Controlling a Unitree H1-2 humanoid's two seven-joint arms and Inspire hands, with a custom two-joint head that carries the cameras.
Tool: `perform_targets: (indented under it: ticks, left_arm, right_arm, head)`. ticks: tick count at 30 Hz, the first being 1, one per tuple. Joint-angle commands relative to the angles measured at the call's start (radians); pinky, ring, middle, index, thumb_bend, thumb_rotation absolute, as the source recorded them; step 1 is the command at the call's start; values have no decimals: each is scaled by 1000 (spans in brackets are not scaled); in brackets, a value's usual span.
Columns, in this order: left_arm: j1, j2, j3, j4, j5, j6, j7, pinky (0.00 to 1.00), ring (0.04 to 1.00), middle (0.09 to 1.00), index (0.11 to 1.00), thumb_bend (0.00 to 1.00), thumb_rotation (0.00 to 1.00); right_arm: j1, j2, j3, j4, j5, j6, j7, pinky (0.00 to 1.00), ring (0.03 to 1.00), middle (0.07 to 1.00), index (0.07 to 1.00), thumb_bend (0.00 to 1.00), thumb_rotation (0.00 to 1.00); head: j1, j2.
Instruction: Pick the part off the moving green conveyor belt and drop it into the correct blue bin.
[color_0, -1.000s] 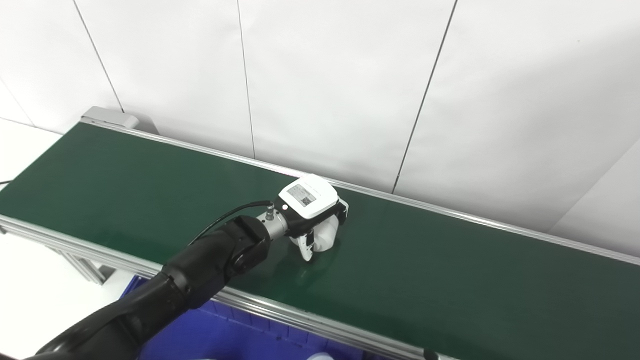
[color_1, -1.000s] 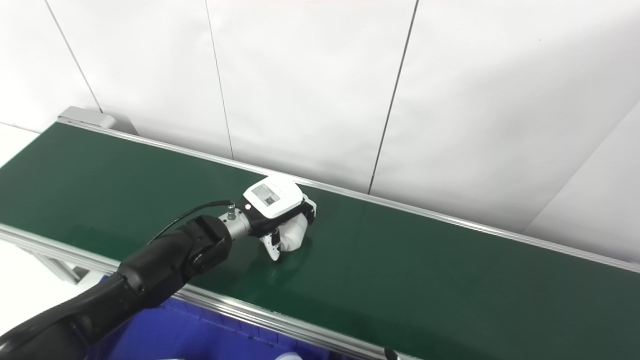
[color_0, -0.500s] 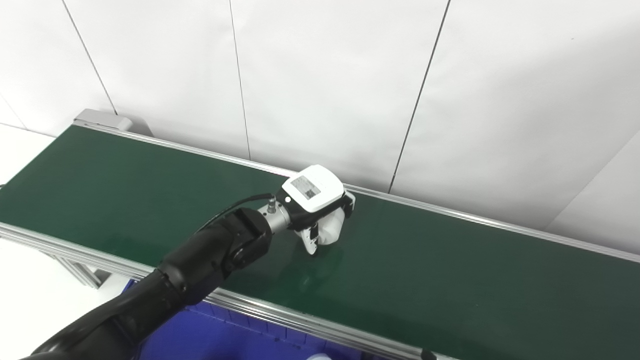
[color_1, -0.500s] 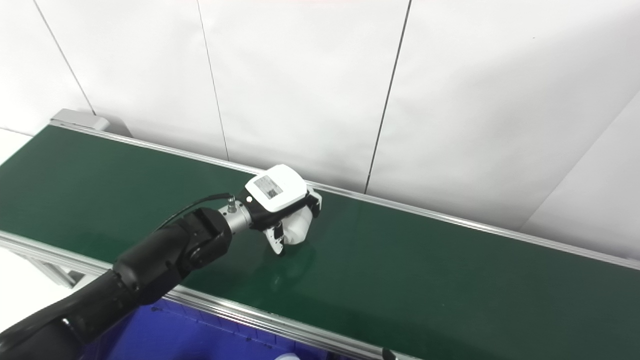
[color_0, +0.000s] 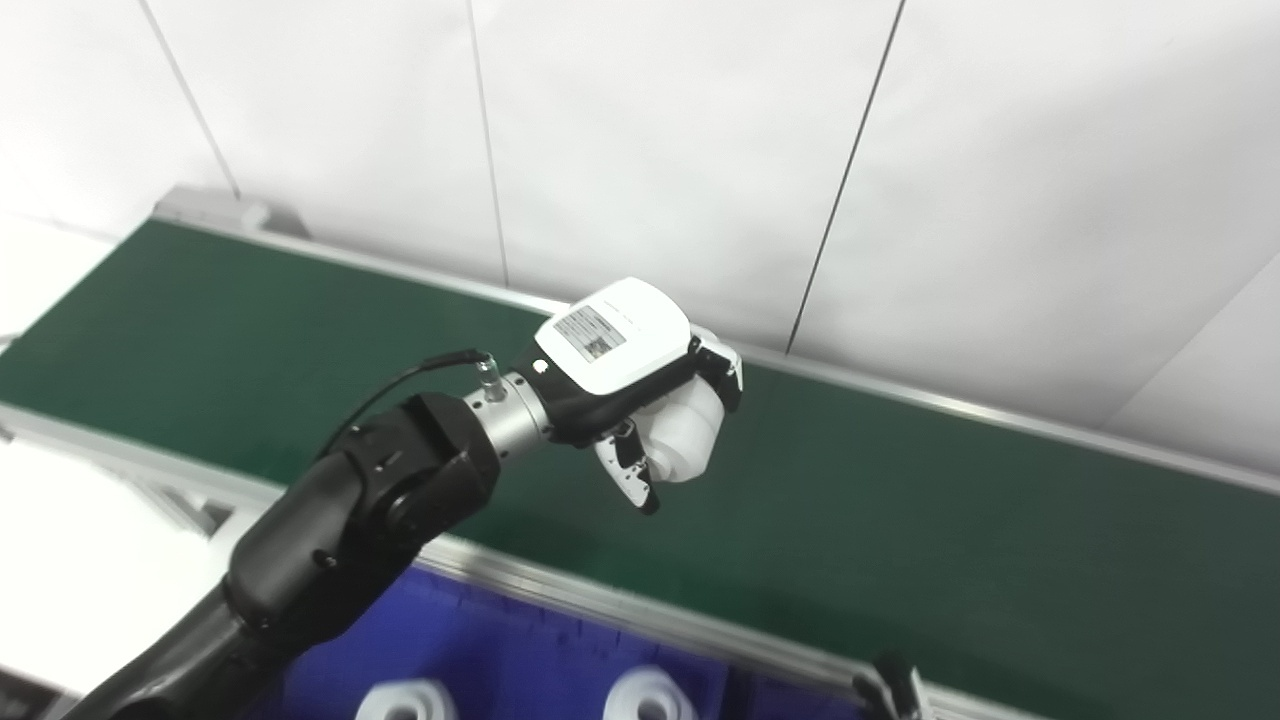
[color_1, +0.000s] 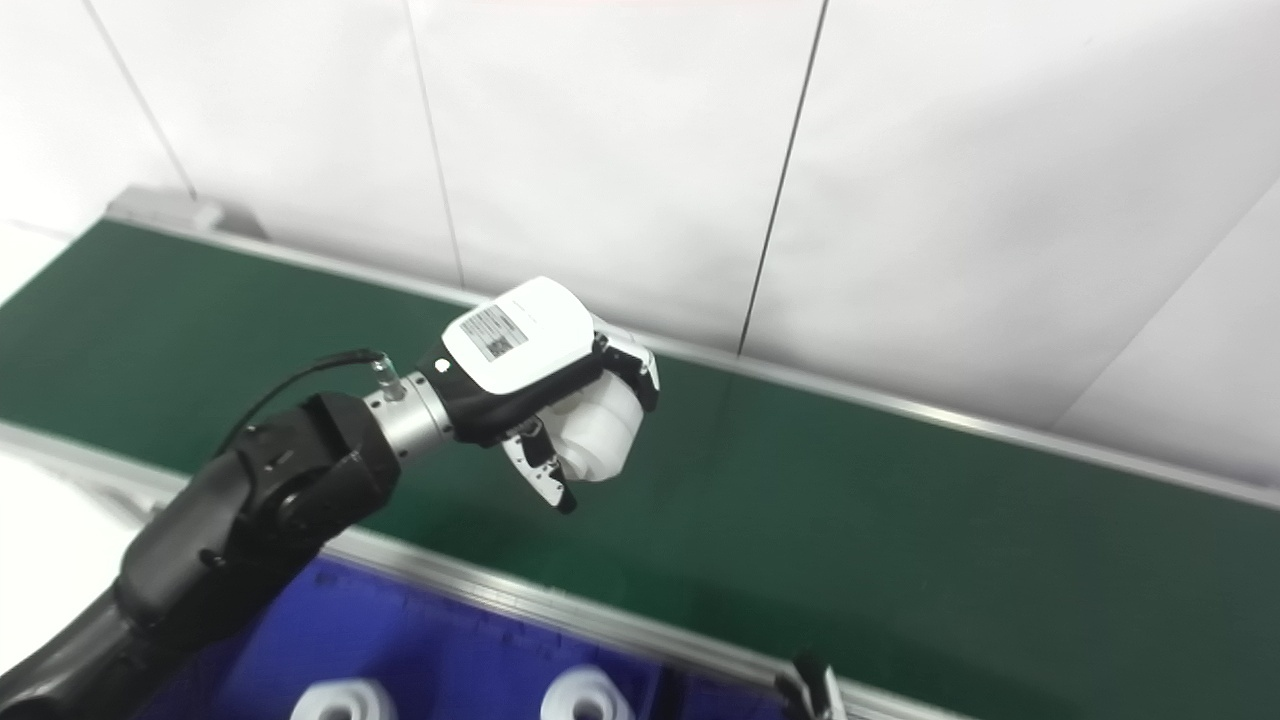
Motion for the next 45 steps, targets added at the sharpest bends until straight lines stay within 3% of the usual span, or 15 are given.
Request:
perform_targets:
  ticks: [1, 6, 12, 16, 19, 24, 34, 42, 44, 45]
  left_arm:
    - [15, 1, 31, -66, -9, 27, -16, 292, 443, 478, 503, 503, 0]
    - [153, -14, 61, -134, 4, 59, -57, 302, 448, 484, 497, 502, 0]
    - [309, -27, 96, -107, -8, 1, 33, 288, 447, 473, 502, 501, 0]
    - [397, -52, 97, -88, 14, -20, 85, 285, 385, 510, 523, 495, 0]
    - [481, -75, 89, -33, 49, -66, 184, 290, 434, 487, 503, 500, 0]
    - [567, -94, 68, 97, 68, -149, 323, 365, 414, 517, 504, 499, 0]
    - [593, -98, 50, 197, 83, -161, 387, 385, 418, 518, 508, 499, 0]
    - [581, -93, 39, 198, 90, -149, 373, 399, 424, 520, 505, 498, 0]
    - [581, -92, 37, 193, 120, -143, 378, 453, 449, 527, 486, 502, 0]
    - [582, -92, 36, 189, 136, -139, 380, 485, 527, 586, 491, 511, 27]
  right_arm:
    - [8, -6, -16, -47, 24, -42, 27, 915, 923, 964, 993, 923, 976]
    - [9, -4, -45, -75, 49, -31, 74, 901, 907, 956, 980, 930, 953]
    - [3, 7, -62, -99, 67, -7, 114, 867, 882, 941, 963, 917, 924]
    - [-2, 18, -65, -111, 90, 8, 139, 843, 869, 933, 953, 907, 900]
    - [-6, 23, -69, -112, 94, 16, 156, 842, 868, 932, 954, 904, 896]
    - [-14, 24, -81, -108, 104, 27, 183, 849, 869, 938, 951, 895, 889]
    - [-39, 32, -91, -102, 92, 37, 214, 876, 873, 933, 949, 906, 894]
    - [-35, 34, -100, -106, 95, 39, 214, 863, 878, 947, 947, 906, 893]
    - [-33, 34, -103, -103, 96, 34, 214, 859, 875, 947, 947, 902, 887]
    - [-33, 34, -104, -103, 95, 31, 214, 859, 875, 947, 948, 899, 887]
  head:
    - [18, 17]
    - [38, 48]
    - [46, 65]
    - [44, 70]
    - [40, 70]
    - [57, 67]
    - [57, 65]
    - [46, 67]
    - [45, 69]
    - [44, 68]
